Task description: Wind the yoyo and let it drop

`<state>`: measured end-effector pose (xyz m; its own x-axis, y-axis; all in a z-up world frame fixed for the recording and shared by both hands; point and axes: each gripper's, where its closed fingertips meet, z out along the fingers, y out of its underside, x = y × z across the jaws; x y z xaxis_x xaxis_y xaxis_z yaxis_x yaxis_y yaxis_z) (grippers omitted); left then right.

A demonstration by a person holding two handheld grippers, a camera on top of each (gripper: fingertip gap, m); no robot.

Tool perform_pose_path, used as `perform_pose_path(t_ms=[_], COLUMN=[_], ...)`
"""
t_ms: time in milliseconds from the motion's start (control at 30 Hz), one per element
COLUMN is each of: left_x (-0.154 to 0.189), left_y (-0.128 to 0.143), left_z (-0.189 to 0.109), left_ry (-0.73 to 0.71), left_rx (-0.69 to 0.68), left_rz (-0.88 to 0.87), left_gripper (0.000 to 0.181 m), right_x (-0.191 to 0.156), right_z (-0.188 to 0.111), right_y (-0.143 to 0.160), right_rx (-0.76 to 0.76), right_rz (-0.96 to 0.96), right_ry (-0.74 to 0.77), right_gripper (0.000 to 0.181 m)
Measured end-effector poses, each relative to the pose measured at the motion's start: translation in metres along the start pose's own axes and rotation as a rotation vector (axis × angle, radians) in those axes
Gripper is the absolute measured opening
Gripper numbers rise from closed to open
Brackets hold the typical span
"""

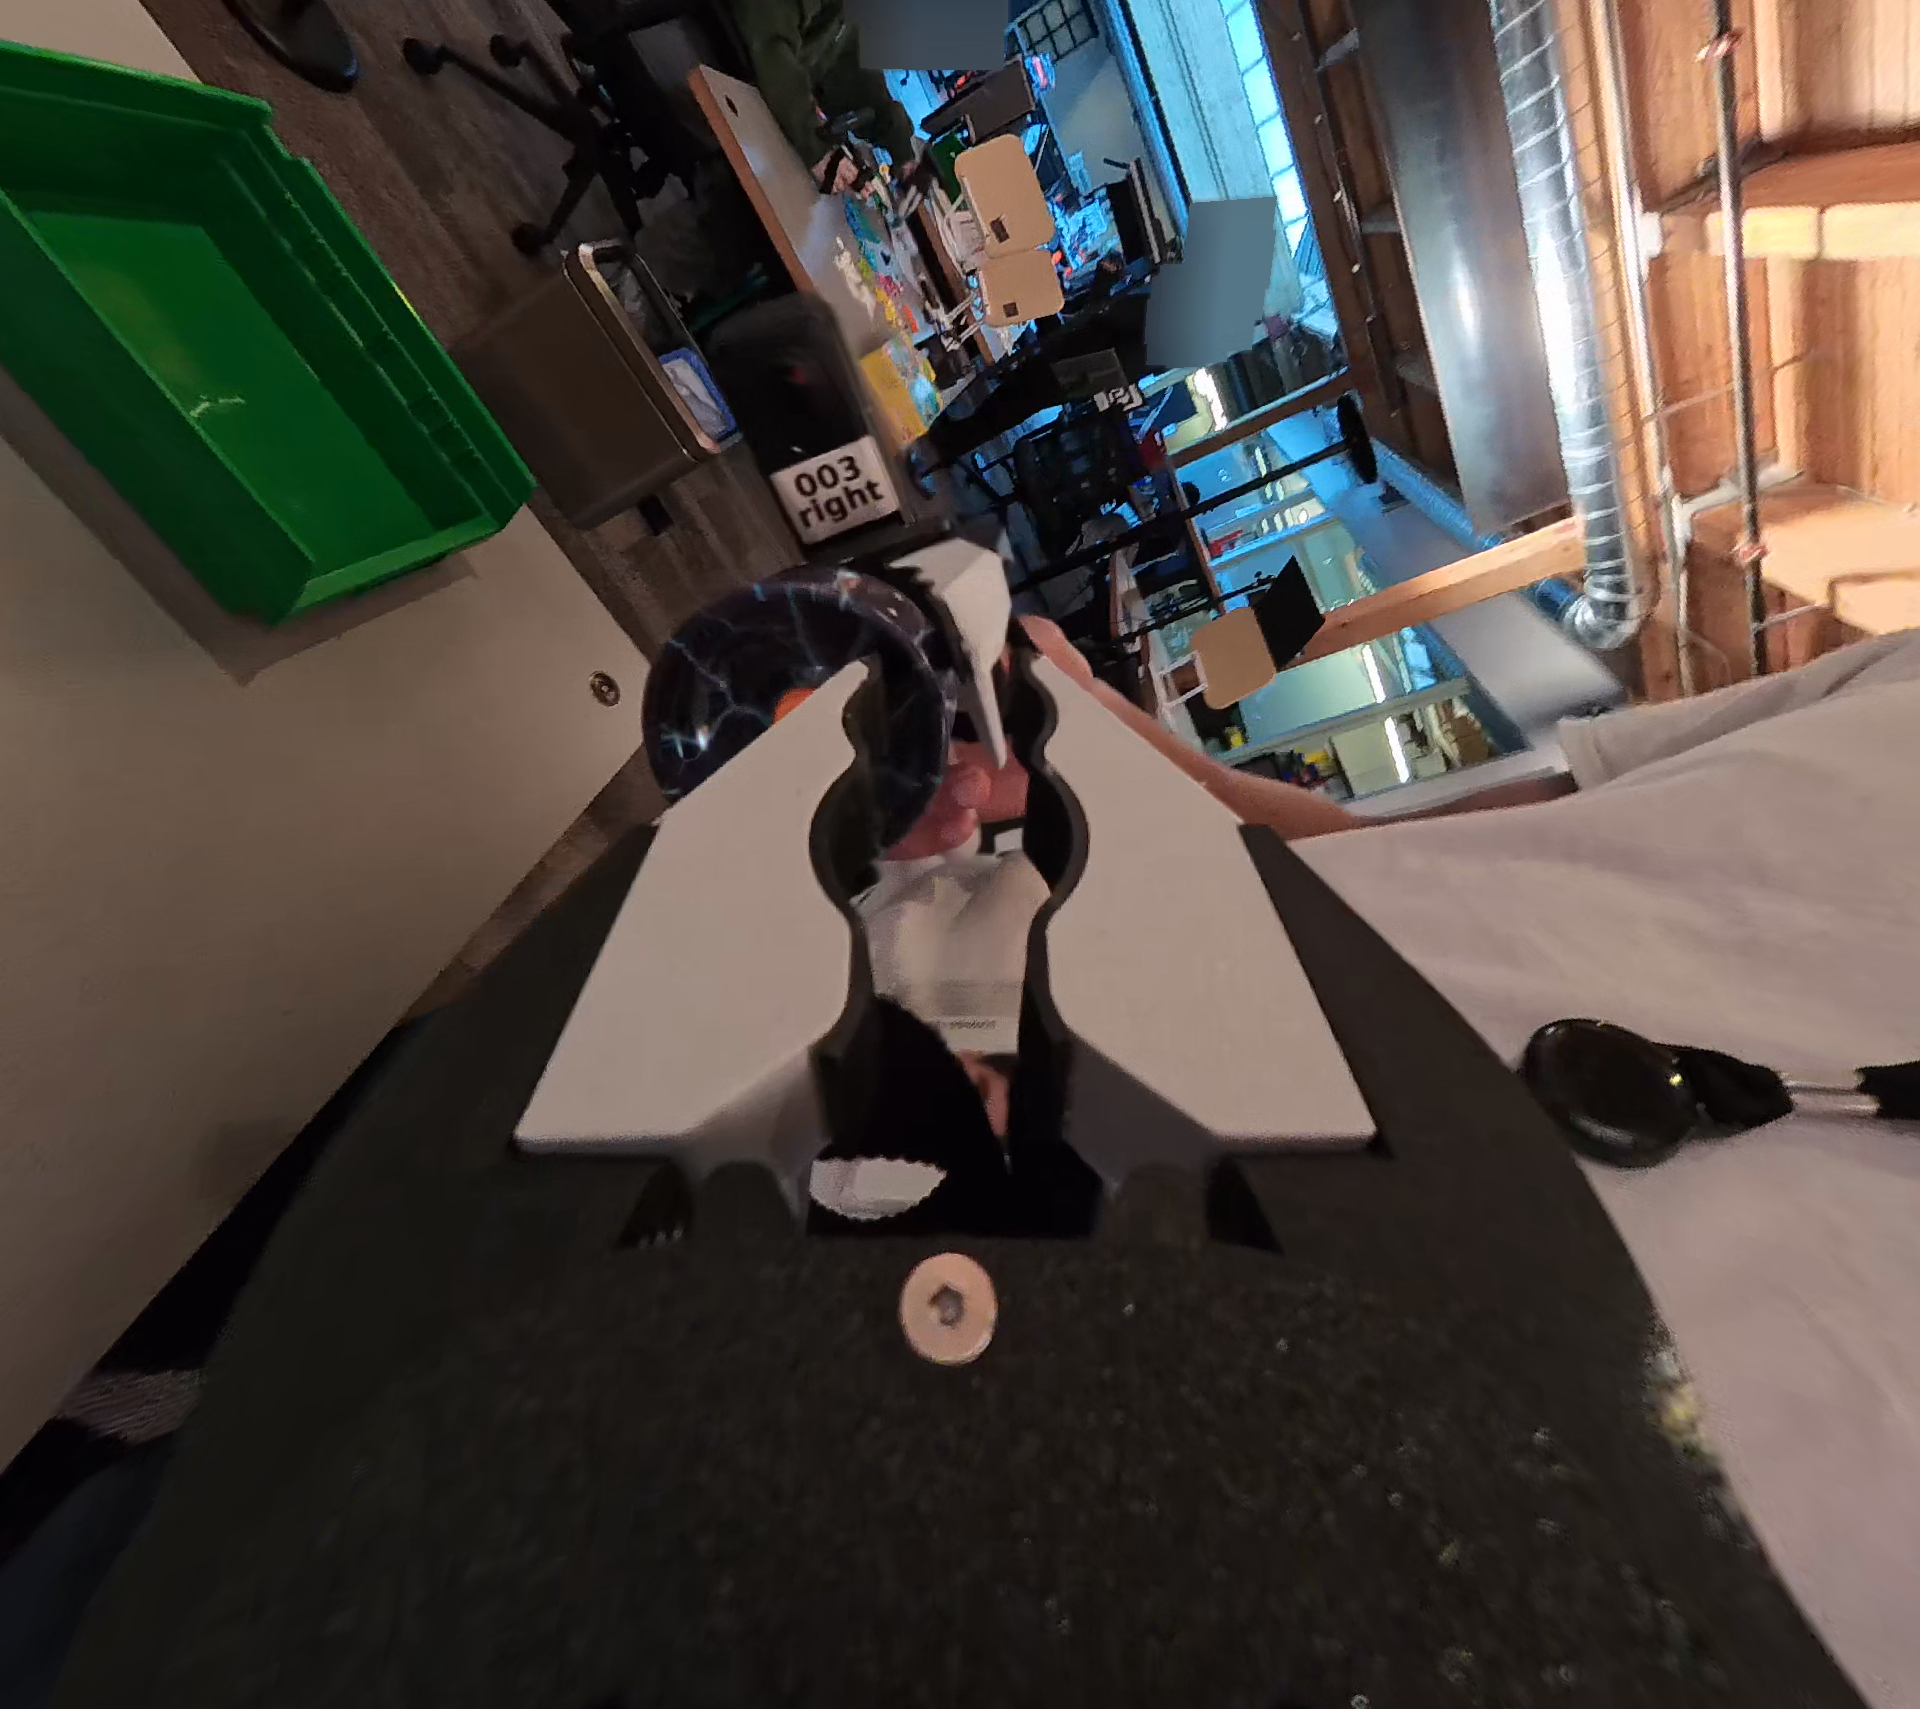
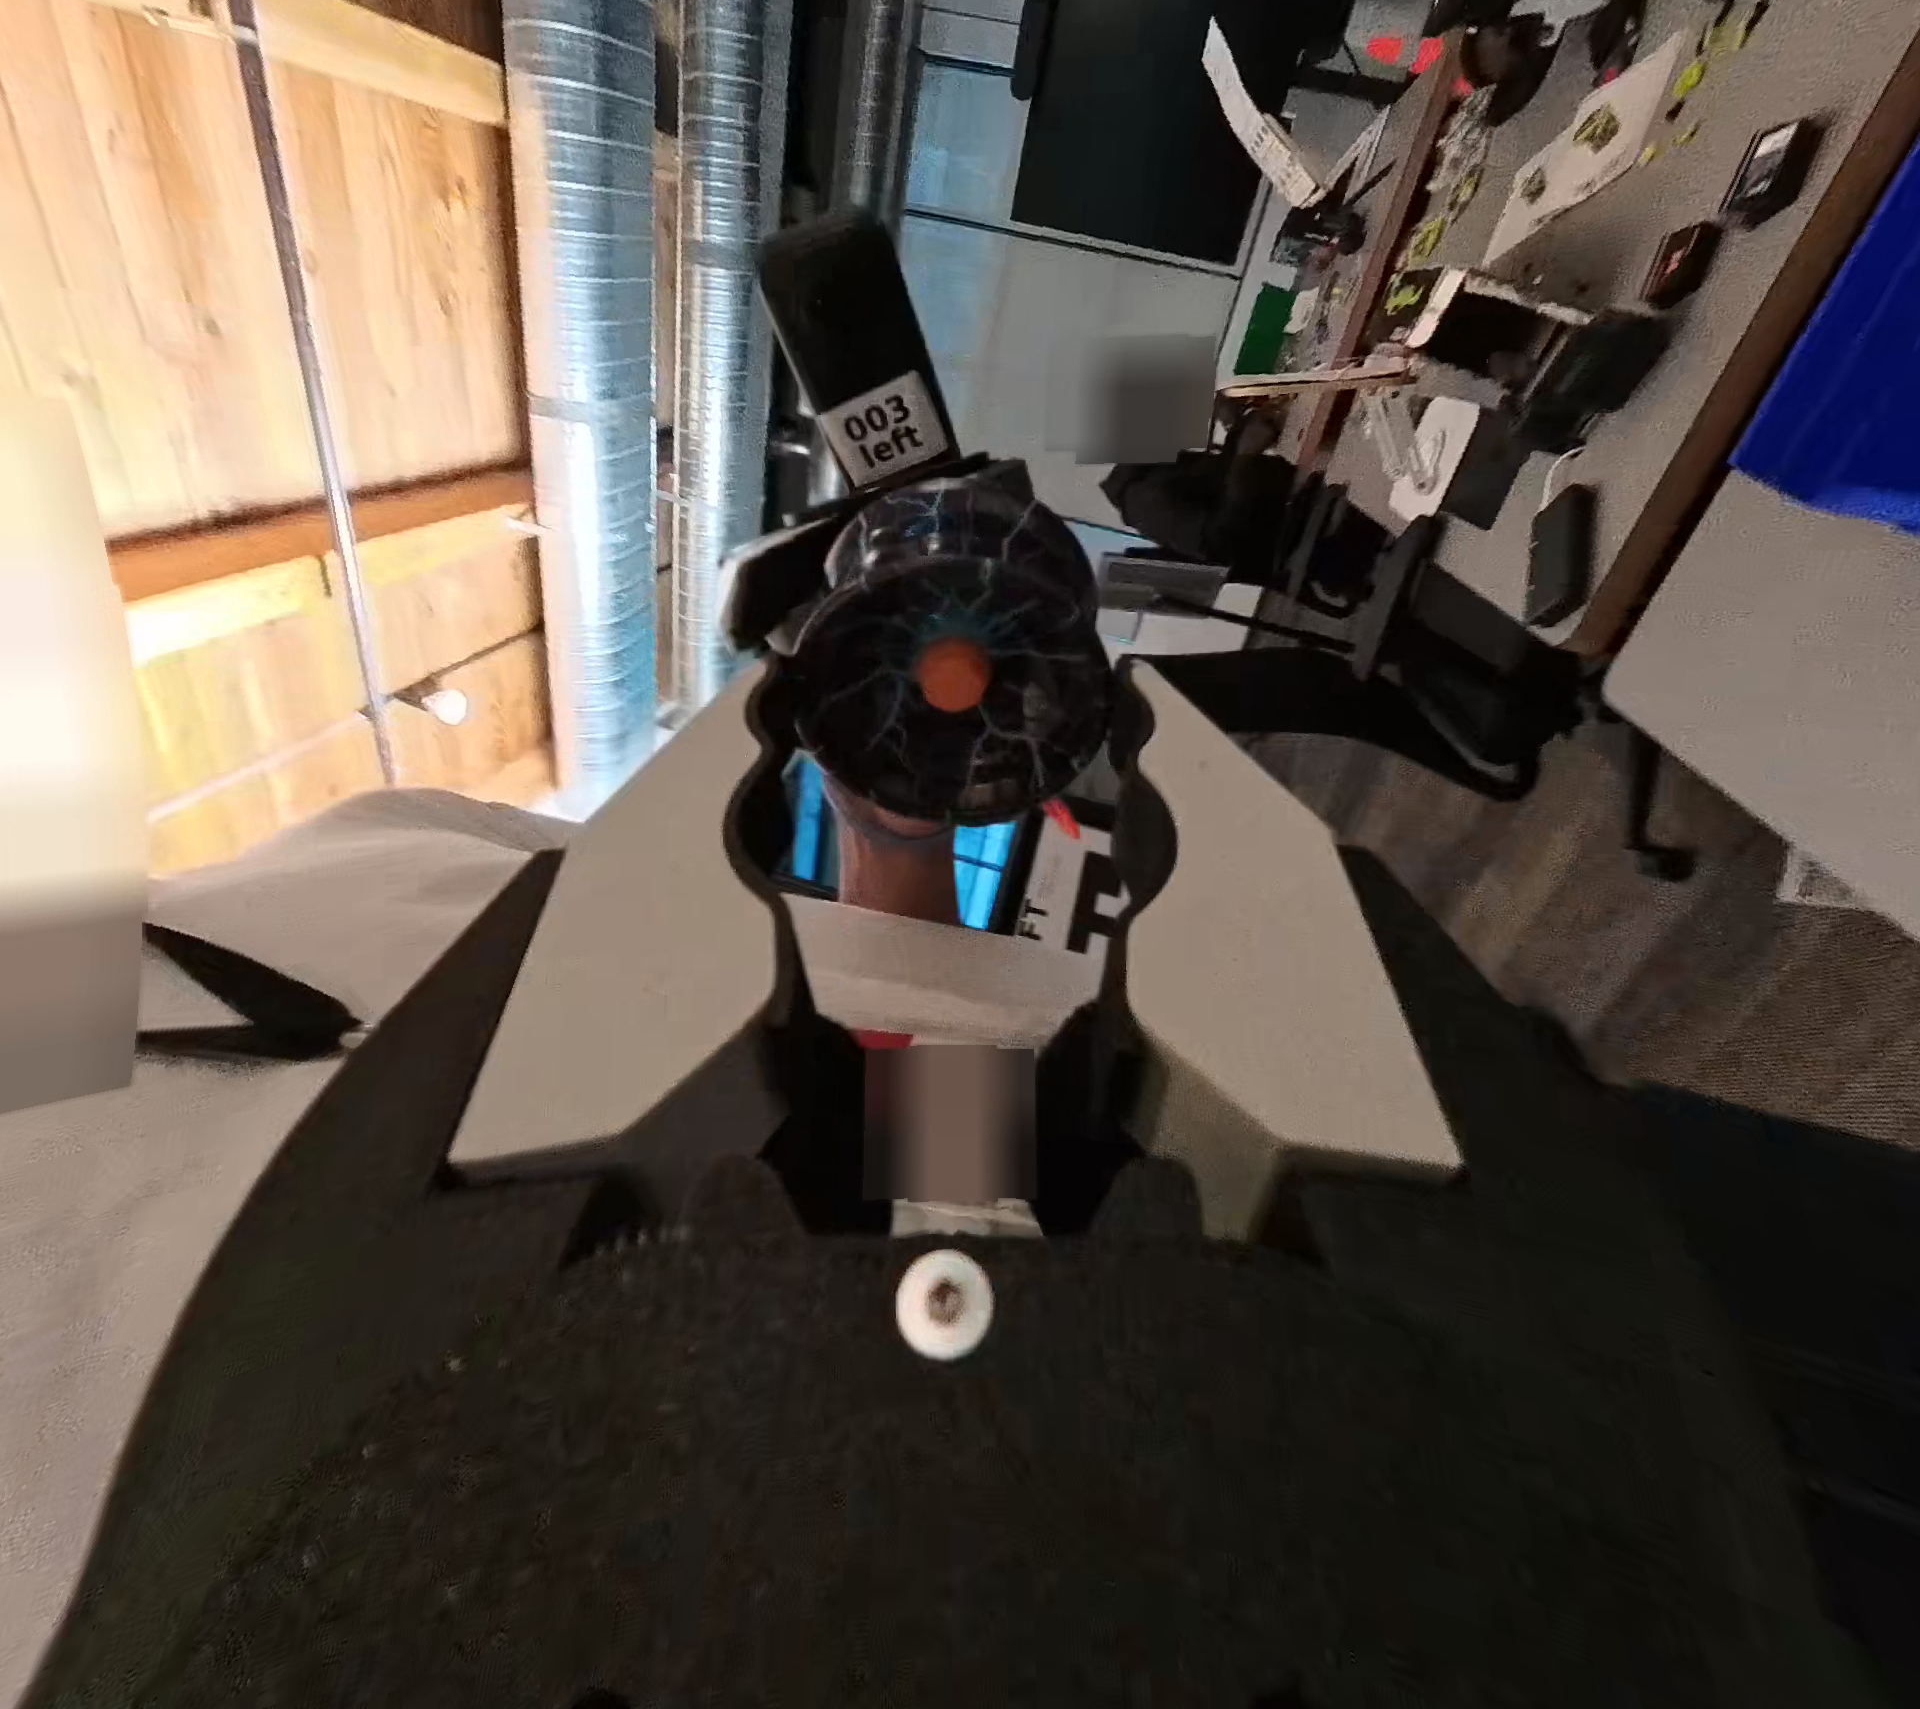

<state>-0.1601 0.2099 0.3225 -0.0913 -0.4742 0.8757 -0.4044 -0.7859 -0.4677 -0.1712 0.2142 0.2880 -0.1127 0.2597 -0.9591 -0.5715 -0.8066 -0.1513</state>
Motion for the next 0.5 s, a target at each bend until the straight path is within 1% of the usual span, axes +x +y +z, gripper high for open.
perform_pose_path(t_ms=[67,133,200,267,333,367,433,500], left_x=[-0.005,-0.011,-0.020,-0.030,-0.033,-0.037,-0.046,-0.054], left_y=[0.009,0.015,0.017,0.020,0.017,0.015,0.013,0.010], left_z=[0.001,0.002,0.001,0.001,0.002,0.003,0.004,0.004], left_ry=[-0.029,-0.070,-0.138,-0.206,-0.216,-0.225,-0.255,-0.276], left_rx=[-0.040,-0.063,-0.075,-0.106,-0.074,-0.058,-0.035,0.007], left_rz=[0.042,0.086,0.136,0.159,0.104,0.066,0.012,-0.043], left_gripper=[0.015,0.008,0.001,0.000,0.000,0.000,0.000,0.000], right_x=[0.001,0.004,0.010,0.019,0.022,0.026,0.034,0.034], right_z=[0.001,0.000,-0.003,-0.006,-0.010,-0.013,-0.021,-0.028], right_y=[0.001,0.003,0.007,0.014,0.008,0.007,0.004,-0.003], right_rx=[0.023,0.036,0.012,-0.066,-0.054,-0.072,-0.116,-0.141], right_rz=[0.115,0.177,0.181,0.137,0.014,-0.078,-0.291,-0.511], right_ry=[-0.041,-0.065,-0.028,0.060,0.131,0.197,0.352,0.475], right_gripper=[0.059,0.059,0.059,0.060,0.059,0.059,0.058,0.054])
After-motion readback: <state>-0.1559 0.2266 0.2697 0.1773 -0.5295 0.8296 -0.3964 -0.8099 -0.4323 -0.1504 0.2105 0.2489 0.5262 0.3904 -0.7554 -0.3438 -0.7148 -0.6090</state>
